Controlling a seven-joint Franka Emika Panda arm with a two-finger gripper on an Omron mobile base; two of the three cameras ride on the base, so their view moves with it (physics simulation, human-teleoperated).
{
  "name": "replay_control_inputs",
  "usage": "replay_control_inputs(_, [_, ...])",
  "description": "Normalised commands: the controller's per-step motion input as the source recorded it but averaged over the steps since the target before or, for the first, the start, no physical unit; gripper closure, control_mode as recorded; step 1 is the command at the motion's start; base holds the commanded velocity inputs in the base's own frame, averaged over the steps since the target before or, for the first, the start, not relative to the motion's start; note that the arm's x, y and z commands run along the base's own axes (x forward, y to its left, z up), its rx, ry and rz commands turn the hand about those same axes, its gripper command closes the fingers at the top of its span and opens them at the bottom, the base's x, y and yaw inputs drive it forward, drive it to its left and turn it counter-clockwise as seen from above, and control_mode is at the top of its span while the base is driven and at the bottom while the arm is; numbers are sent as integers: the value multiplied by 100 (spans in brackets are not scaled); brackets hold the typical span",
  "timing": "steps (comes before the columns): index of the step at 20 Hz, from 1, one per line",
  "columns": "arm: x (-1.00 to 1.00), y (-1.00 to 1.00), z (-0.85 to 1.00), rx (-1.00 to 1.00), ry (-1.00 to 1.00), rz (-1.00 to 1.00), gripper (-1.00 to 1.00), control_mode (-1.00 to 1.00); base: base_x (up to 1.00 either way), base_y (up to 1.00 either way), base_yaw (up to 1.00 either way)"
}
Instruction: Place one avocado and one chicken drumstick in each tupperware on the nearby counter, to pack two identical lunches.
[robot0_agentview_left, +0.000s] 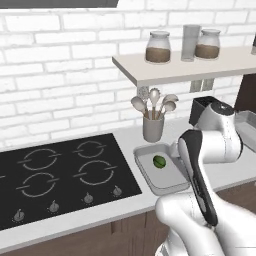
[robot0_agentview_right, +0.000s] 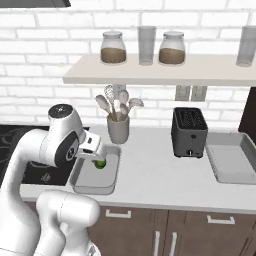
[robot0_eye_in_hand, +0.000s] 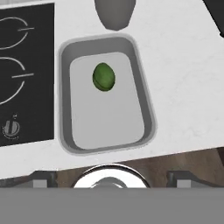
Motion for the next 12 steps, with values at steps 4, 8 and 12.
replay_control_inputs(4, [-100,7,0,-10,-34,0,-100,-100,0,0,0])
replay_control_inputs(8, [-75,0,0,-3,-26,0,-100,-100,0,0,0])
replay_control_inputs(12, [-12,0,0,0,-1,0,-100,-100,0,0,0])
